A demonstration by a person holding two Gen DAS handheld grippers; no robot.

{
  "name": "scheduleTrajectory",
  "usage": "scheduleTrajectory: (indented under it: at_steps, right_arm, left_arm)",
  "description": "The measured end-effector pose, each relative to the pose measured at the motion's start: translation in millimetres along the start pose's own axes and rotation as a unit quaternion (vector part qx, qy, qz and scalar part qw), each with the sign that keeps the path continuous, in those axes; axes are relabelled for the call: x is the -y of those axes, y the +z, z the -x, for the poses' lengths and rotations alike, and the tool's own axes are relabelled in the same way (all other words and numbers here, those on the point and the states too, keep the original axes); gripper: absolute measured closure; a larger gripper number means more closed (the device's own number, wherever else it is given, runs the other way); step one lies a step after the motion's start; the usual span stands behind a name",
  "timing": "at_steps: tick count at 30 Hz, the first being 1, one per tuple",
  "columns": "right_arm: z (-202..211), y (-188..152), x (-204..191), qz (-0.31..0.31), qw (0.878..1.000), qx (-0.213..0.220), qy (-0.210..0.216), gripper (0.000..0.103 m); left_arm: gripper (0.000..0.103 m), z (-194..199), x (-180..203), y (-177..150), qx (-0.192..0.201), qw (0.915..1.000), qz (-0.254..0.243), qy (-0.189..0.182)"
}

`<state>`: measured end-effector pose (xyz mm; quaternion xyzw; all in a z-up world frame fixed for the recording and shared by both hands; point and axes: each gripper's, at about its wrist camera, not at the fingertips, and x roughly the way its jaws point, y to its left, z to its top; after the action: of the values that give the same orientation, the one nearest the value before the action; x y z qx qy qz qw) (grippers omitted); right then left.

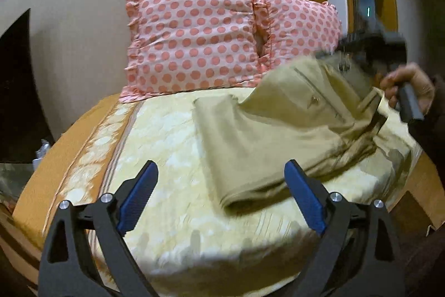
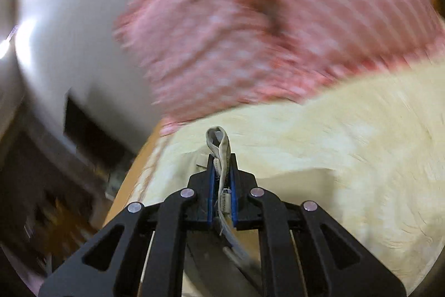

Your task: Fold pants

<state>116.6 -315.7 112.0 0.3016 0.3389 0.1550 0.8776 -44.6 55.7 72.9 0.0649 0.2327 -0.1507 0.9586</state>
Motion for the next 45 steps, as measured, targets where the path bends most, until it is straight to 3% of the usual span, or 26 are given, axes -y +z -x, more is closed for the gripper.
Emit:
scheduleTrajectory:
  at_steps: [4,6,7,8,10,12,17,22,25,28,31,33,35,40,42,43,44,45]
  right_arm:
    - [-8.3,12.5,83.6,-0.142,0.990,-0.026,-0.011,0.093]
    - [-17.1,12.2,108.9,-0.158,0.985,-0.052,-0.050,0.092]
    - [-19.8,11.6,115.4,-0.160,0.983,-0.064,-0.062,0.084]
    - [-20.3,10.3,124.0,-0.169,0.981,-0.073,-0.069,0.066]
    - [-15.6,5.1,134.0,-0.182,0.978,-0.082,-0.053,0.042]
    - [-7.9,0.4,135.6,-0.175,0.981,-0.079,-0.033,0.037]
    - [-2.1,-13.5,128.8,-0.138,0.986,-0.092,-0.005,0.037]
    - [-10.6,-18.9,104.0,-0.068,0.990,-0.121,0.004,0.040]
    - [-13.5,-20.0,103.2,-0.064,0.990,-0.124,0.004,0.040]
    - [-21.6,-26.3,92.4,-0.048,0.987,-0.153,0.028,0.042]
    - [-23.1,-28.8,83.0,-0.018,0.987,-0.158,0.011,0.043]
    - [-24.9,-28.5,88.9,-0.047,0.985,-0.164,0.035,0.043]
    - [-28.5,-32.0,83.8,-0.035,0.984,-0.170,0.049,0.043]
    - [-31.8,-34.5,96.6,-0.060,0.980,-0.163,0.101,0.069]
    - [-34.7,-37.5,96.6,-0.055,0.980,-0.162,0.098,0.079]
    - [-34.6,-38.0,98.7,-0.059,0.980,-0.163,0.101,0.081]
    - [-33.2,-38.1,99.9,-0.062,0.979,-0.163,0.103,0.083]
    - [-32.4,-37.6,99.5,-0.062,0.980,-0.161,0.103,0.083]
  left_arm:
    - [0.011,-25.4,11.1,22.1,-0.004,0.9995,-0.012,-0.029]
    - [0.011,-42.2,18.5,34.6,-0.011,0.9988,-0.018,-0.043]
    - [0.011,-48.6,19.4,39.1,-0.016,0.9986,-0.018,-0.046]
    - [0.011,-56.0,20.1,43.8,-0.022,0.9984,-0.017,-0.050]
    - [0.009,-73.7,15.9,55.1,-0.042,0.9970,-0.002,-0.066]
    - [0.008,-94.3,8.1,65.4,-0.064,0.9945,0.022,-0.079]
    - [0.008,-147.5,-21.0,75.2,-0.127,0.9842,0.087,-0.088]
    - [0.010,-182.7,-50.0,61.1,-0.189,0.9621,0.163,-0.110]
    - [0.010,-185.4,-53.2,56.0,-0.195,0.9573,0.172,-0.126]
    - [0.017,-190.6,-49.7,55.5,-0.207,0.9520,0.169,-0.150]
    - [0.018,-198.2,-47.1,56.5,-0.220,0.9495,0.160,-0.156]
    - [0.018,-202.7,-49.2,56.9,-0.227,0.9460,0.161,-0.166]
    - [0.018,-205.9,-52.6,58.4,-0.231,0.9433,0.161,-0.175]
    - [0.021,-219.2,-67.2,61.7,-0.247,0.9255,0.195,-0.211]
    - [0.030,-223.8,-69.9,61.9,-0.251,0.9216,0.203,-0.216]
    - [0.049,-225.3,-69.7,62.4,-0.251,0.9240,0.201,-0.206]
    - [0.077,-226.8,-70.3,61.7,-0.256,0.9253,0.200,-0.196]
    - [0.080,-227.9,-74.3,60.3,-0.257,0.9219,0.209,-0.201]
